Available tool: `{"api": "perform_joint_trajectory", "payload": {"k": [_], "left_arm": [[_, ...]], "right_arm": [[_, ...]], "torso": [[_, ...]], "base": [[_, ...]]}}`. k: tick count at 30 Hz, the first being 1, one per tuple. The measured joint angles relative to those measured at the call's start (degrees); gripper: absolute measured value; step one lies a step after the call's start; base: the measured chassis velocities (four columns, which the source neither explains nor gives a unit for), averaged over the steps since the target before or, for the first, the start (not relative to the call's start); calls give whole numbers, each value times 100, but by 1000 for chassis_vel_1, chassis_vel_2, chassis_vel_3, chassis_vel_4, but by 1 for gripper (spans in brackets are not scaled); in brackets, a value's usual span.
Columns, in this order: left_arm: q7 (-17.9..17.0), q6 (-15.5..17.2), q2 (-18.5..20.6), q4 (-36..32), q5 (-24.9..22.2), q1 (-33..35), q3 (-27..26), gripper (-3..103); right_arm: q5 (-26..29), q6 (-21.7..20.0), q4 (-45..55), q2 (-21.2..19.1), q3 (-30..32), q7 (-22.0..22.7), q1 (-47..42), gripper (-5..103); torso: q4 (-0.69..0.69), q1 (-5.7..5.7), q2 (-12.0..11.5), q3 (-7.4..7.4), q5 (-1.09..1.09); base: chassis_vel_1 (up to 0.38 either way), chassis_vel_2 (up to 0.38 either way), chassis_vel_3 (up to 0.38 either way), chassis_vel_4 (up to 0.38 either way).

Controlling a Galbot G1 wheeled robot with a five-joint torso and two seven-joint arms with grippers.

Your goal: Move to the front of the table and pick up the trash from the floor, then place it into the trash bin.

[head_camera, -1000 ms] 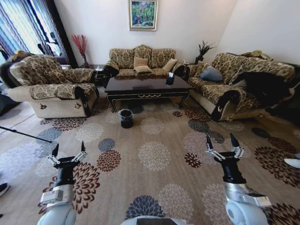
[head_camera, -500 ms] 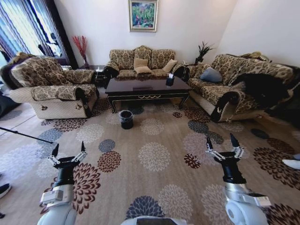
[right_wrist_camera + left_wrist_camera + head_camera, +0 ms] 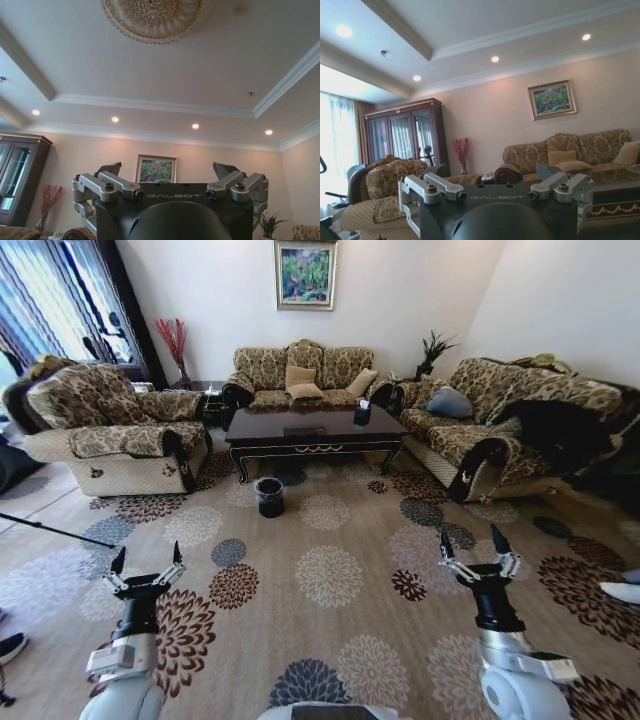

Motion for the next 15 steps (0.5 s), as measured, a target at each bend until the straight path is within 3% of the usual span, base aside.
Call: {"api": "perform_joint_trajectory", "payload": {"k": [15], "left_arm": [[0, 0, 0, 0, 0, 0, 0, 100]], "right_arm": [[0, 0, 0, 0, 0, 0, 0, 100]], "torso": [[1, 195, 432, 237, 0]], "base": [[0, 0, 0, 0]]}}
